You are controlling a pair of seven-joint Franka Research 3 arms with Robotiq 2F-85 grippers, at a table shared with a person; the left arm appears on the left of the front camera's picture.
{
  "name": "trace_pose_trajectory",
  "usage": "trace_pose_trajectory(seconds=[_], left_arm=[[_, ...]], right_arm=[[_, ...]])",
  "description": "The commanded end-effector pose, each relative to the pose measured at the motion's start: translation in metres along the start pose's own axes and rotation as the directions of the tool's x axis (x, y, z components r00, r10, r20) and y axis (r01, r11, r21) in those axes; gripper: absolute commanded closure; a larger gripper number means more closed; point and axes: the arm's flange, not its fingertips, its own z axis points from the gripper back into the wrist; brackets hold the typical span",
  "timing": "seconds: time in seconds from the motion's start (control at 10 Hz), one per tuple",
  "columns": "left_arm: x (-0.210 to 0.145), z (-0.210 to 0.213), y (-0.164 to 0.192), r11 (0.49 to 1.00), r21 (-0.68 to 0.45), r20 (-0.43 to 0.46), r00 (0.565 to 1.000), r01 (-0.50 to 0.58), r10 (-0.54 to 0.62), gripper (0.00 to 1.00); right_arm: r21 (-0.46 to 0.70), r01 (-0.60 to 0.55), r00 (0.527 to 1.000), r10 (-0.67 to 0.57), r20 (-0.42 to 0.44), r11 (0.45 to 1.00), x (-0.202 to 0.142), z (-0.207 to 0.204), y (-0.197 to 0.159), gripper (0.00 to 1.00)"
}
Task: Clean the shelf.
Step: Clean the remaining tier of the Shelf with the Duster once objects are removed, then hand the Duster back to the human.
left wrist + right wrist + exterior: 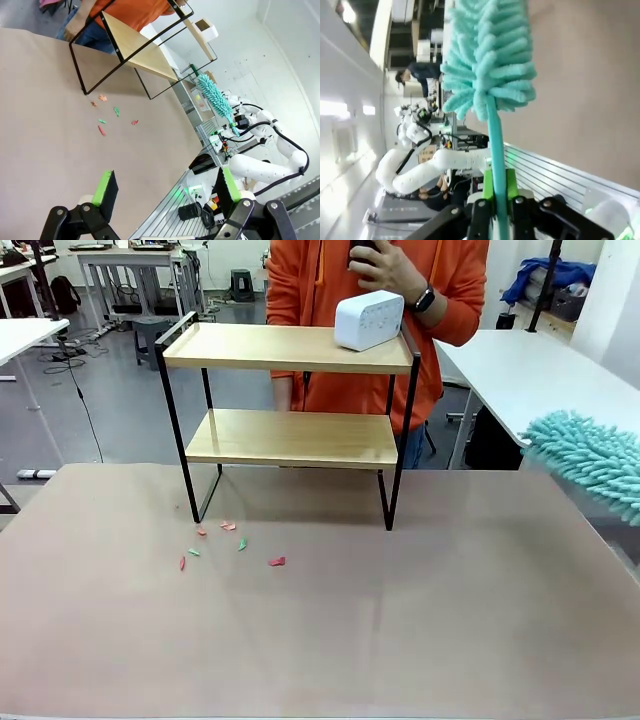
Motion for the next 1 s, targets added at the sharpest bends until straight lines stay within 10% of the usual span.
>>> trace_pose_trajectory(seconds=[0.0, 0.9], left_arm=[[-0.0014, -0.0018, -0.0014, 1.000, -0.013, 0.012, 1.000, 0.019, -0.019, 0.00], [-0.0014, -0.0018, -0.0014, 1.000, -0.013, 0.012, 1.000, 0.019, -0.019, 0.00]], right_arm=[[0.039, -0.089, 0.994, 0.091, -0.061, 0.995, -0.0135, 0.0012, 0.0133, 0.90], [0.039, -0.089, 0.994, 0.091, -0.061, 0.995, -0.0135, 0.0012, 0.0133, 0.90]])
